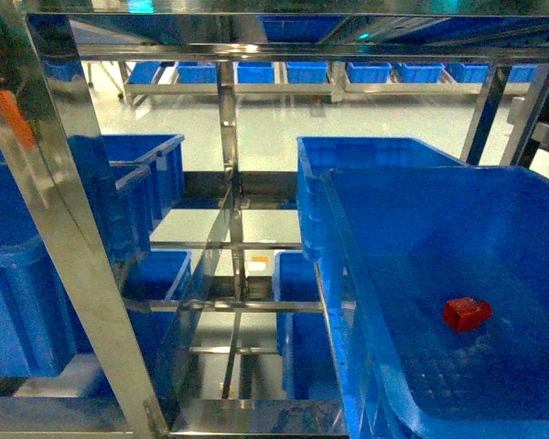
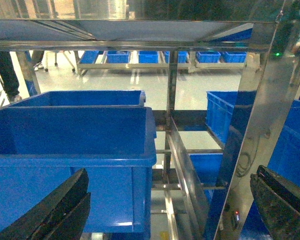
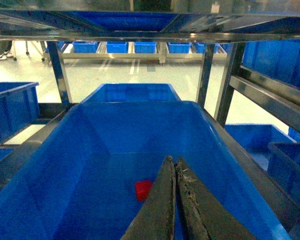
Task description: Pick red block from blue box to shelf
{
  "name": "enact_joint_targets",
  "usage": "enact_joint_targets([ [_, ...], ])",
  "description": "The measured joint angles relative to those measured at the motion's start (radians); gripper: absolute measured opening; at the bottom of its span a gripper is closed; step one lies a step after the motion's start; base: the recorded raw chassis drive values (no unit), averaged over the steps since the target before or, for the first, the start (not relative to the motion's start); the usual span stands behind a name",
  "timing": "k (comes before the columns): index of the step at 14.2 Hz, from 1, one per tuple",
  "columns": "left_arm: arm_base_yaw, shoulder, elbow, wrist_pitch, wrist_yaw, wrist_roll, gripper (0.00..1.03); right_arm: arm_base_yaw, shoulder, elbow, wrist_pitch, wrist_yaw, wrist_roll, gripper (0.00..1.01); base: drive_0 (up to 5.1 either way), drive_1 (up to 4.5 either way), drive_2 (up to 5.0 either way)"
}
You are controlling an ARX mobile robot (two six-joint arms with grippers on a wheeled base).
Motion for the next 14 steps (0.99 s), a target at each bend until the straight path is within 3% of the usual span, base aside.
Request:
enact_joint_targets([
  [7,0.0,0.0,0.0,0.0,0.0,0.0,0.98,0.0,-0.281,-0.001,-0.262,0.0,0.0,0.02,0.0,0.0,0.0],
  [14,0.0,0.0,0.0,0.0,0.0,0.0,0.98,0.0,-0.449,-0.001,-0.427,0.0,0.0,0.02,0.0,0.0,0.0],
])
